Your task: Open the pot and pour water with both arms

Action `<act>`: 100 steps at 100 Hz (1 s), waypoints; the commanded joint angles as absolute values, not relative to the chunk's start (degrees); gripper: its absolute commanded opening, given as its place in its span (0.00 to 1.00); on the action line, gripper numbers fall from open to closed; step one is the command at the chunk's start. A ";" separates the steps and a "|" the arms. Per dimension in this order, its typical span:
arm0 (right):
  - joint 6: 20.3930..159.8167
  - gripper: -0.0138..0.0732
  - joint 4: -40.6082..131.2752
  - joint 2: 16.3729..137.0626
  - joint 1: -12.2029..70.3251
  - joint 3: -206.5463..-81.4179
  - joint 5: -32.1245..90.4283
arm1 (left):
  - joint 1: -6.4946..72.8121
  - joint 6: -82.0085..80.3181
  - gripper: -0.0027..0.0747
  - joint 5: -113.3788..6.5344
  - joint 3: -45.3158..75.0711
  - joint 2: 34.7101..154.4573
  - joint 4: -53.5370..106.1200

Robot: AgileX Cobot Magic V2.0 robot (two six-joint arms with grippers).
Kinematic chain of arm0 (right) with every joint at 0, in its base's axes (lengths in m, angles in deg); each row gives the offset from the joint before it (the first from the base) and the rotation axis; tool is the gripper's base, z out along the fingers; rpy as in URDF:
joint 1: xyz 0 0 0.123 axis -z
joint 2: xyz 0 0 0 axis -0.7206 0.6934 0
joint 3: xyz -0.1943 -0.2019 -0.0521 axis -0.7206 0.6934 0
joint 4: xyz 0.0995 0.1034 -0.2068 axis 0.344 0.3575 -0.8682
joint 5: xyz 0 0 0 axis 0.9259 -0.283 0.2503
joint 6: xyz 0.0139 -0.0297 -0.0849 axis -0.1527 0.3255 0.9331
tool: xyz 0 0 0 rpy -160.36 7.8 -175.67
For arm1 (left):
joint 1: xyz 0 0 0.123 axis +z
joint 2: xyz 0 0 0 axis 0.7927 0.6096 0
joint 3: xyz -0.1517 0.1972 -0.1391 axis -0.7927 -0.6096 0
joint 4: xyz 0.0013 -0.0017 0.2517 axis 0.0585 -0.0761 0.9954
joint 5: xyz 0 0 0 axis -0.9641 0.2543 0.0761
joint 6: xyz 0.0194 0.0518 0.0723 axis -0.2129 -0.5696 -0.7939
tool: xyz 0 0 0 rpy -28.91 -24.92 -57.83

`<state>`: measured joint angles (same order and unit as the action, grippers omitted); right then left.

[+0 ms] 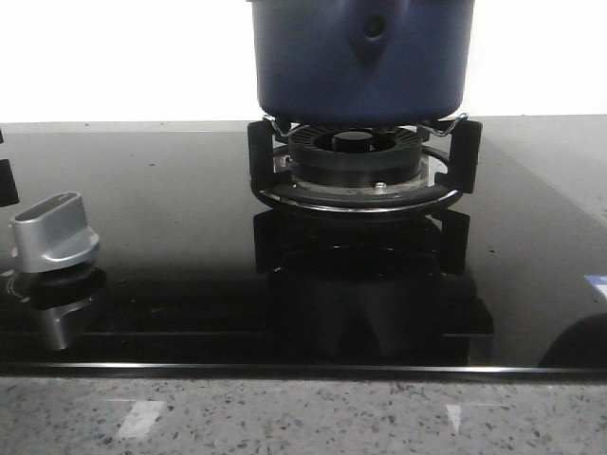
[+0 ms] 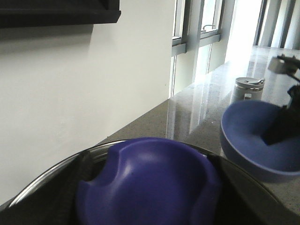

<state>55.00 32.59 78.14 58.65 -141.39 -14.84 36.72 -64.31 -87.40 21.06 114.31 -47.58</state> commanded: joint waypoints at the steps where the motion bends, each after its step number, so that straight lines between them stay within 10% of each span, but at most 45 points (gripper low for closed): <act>1: 55.93 0.08 34.01 75.53 59.17 -138.87 -8.74 | 35.98 -64.27 0.39 -91.07 25.36 114.11 -54.82; 100: 55.43 0.08 37.85 78.00 59.25 -134.75 -5.70 | 31.20 -64.27 0.39 -87.62 33.05 123.31 -54.82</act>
<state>55.49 37.35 77.95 58.88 -133.29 -9.20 32.50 -64.31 -85.41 29.50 124.87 -47.45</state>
